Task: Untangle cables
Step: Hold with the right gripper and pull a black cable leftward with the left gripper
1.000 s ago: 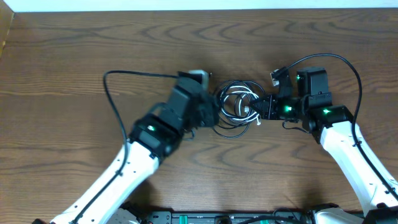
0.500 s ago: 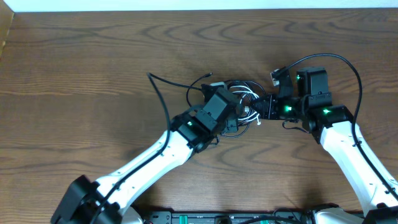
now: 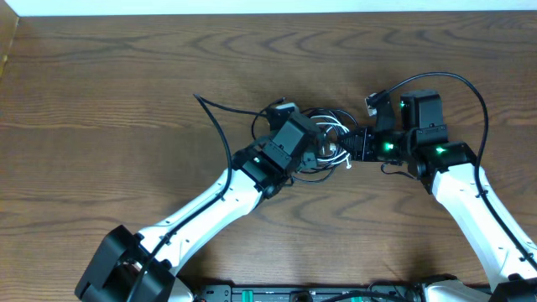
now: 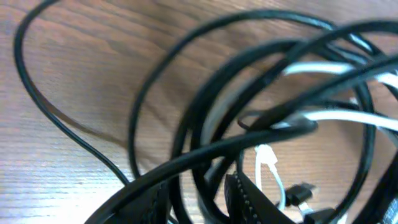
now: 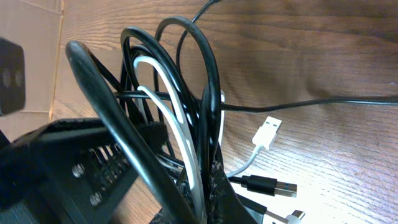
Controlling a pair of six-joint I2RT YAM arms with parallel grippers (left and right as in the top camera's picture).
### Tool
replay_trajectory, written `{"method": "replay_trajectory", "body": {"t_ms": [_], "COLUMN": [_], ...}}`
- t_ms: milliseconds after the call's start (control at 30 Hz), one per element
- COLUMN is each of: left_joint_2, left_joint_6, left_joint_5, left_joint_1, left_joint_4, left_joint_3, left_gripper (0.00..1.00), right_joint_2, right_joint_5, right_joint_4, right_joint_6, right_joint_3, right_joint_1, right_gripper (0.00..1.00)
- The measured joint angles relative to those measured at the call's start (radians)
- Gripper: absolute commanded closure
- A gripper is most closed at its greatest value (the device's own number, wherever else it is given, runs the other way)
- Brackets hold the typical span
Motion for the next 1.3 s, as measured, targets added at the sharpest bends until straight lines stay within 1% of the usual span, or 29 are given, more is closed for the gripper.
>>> {"method": "replay_trajectory", "body": {"t_ms": [67, 167, 300, 400, 433, 600, 733, 767, 833, 867, 1000, 1200, 1300], "left_joint_2": [-0.01, -0.048, -0.069, -0.069, -0.069, -0.061, -0.035, -0.031, -0.031, -0.031, -0.031, -0.031, -0.036], "left_joint_6": [0.002, 0.011, 0.032, 0.033, 0.039, 0.047, 0.047, 0.05, 0.05, 0.049, 0.051, 0.052, 0.076], "left_joint_5": [-0.001, -0.003, -0.003, -0.004, -0.003, -0.003, -0.003, -0.003, -0.003, -0.003, -0.003, -0.003, 0.001], "left_joint_1": [0.005, 0.008, 0.011, 0.011, 0.011, 0.011, 0.011, 0.011, 0.011, 0.011, 0.011, 0.011, 0.018], "left_joint_4": [0.0, 0.0, -0.004, -0.009, -0.013, -0.024, -0.024, -0.019, -0.013, -0.013, -0.011, -0.011, -0.019], "left_joint_3": [0.0, 0.0, 0.0, 0.0, 0.0, 0.0, 0.0, 0.0, 0.0, 0.0, 0.0, 0.0, 0.0], "left_gripper": [0.71, 0.8, 0.81, 0.63, 0.62, 0.63, 0.76, 0.76, 0.81, 0.86, 0.92, 0.93, 0.92], "right_joint_2": [0.0, 0.0, 0.0, 0.0, 0.0, 0.0, 0.0, 0.0, 0.0, 0.0, 0.0, 0.0, 0.0], "right_joint_5": [0.002, 0.005, 0.009, 0.009, 0.009, 0.008, 0.008, 0.007, 0.004, 0.003, 0.0, 0.002, 0.014], "right_joint_4": [0.0, 0.0, 0.0, 0.0, 0.0, 0.0, 0.0, -0.001, 0.0, -0.001, -0.001, -0.004, -0.013], "right_joint_6": [0.0, 0.0, 0.0, 0.0, 0.0, 0.0, 0.0, 0.0, 0.0, 0.0, 0.0, 0.0, 0.0], "right_joint_3": [0.0, 0.0, 0.0, 0.0, 0.0, 0.0, 0.0, 0.0, 0.0, 0.0, 0.0, 0.0, 0.0], "right_joint_1": [0.0, 0.0, 0.0, 0.0, 0.0, 0.0, 0.0, 0.0, 0.0, 0.0, 0.0, 0.0, 0.0], "right_gripper": [0.99, 0.99, 0.99, 0.99, 0.99, 0.99, 0.99, 0.99, 0.99, 0.99, 0.99, 0.99, 0.99]}}
